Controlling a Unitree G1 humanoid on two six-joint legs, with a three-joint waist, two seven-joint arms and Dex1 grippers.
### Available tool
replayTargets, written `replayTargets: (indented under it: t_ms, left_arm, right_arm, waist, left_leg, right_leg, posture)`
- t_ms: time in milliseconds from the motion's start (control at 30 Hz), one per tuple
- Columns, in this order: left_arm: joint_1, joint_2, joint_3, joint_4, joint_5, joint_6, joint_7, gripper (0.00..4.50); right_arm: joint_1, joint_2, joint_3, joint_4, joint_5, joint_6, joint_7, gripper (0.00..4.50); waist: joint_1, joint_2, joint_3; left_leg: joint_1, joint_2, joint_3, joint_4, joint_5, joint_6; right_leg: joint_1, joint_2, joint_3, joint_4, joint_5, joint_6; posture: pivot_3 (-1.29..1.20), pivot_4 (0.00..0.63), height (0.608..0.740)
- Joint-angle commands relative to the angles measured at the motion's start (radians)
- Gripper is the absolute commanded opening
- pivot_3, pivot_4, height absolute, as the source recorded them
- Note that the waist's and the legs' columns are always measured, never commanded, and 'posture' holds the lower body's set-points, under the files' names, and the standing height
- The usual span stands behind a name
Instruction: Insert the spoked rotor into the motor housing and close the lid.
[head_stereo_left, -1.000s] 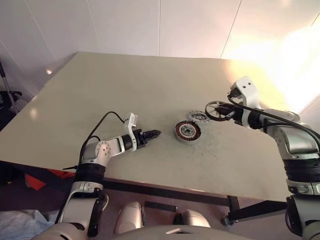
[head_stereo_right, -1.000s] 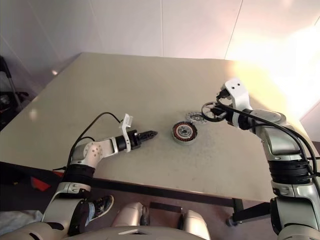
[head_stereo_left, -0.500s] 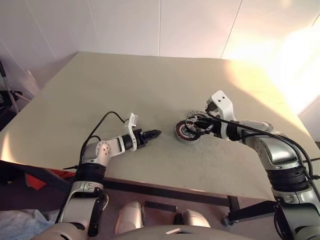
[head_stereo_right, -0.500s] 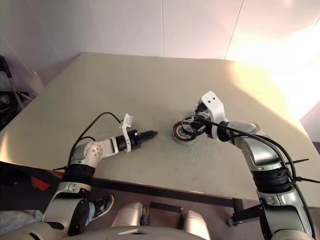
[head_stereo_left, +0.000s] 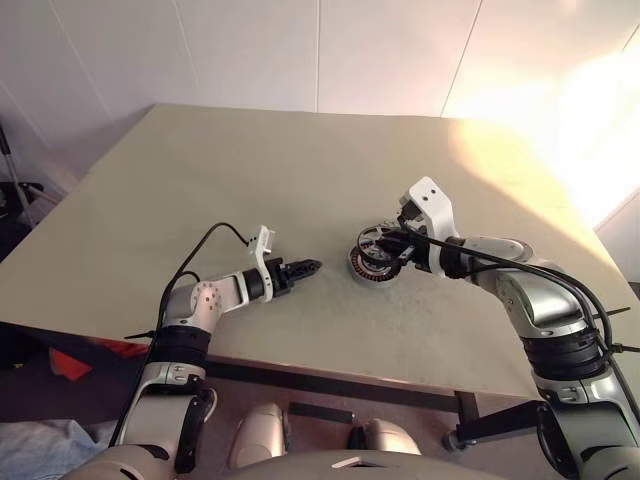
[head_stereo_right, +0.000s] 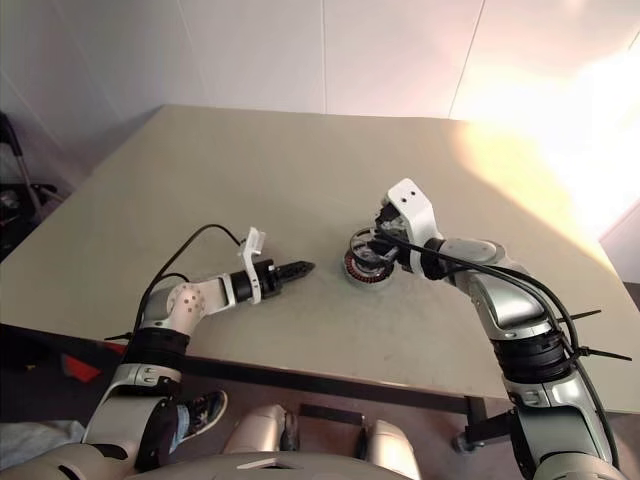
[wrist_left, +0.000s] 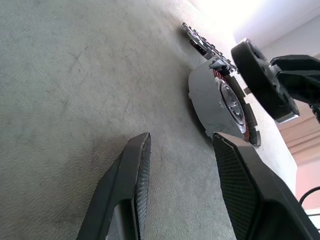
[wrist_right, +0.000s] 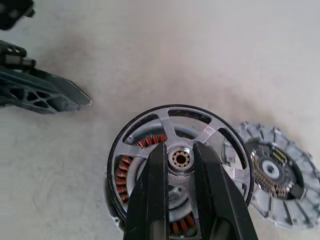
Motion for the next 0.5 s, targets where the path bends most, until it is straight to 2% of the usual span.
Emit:
replayTargets:
  t_ms: [33, 500]
  left_arm:
    - [0.004, 0.005, 0.0, -0.005, 0.013, -0.01, 0.009, 2.1]
    - [0.006, 0.007, 0.008, -0.01, 0.009, -0.009, 0.015, 2.1]
  right_arm:
    - [-0.042, 0.007, -0.011, -0.053, 0.014, 0.011, -0.007, 0.42]
    - [-0.071, 0.073, 0.03, 0.058, -0.008, -0.036, -0.01, 0.42]
  waist:
    - [0.0, 0.0, 0.0]
    - [0.0, 0.0, 0.0]
  left_leg:
    - [0.0, 0.0, 0.0, 0.0, 0.0, 0.0]
    - [0.0, 0.0, 0.0, 0.0, 0.002, -0.004]
  right_leg:
    - [0.0, 0.0, 0.0, 0.0, 0.0, 0.0]
    - [0.0, 0.0, 0.0, 0.0, 0.0, 0.0]
  posture:
    - [0.0, 0.0, 0.74]
    - [0.0, 0.0, 0.74]
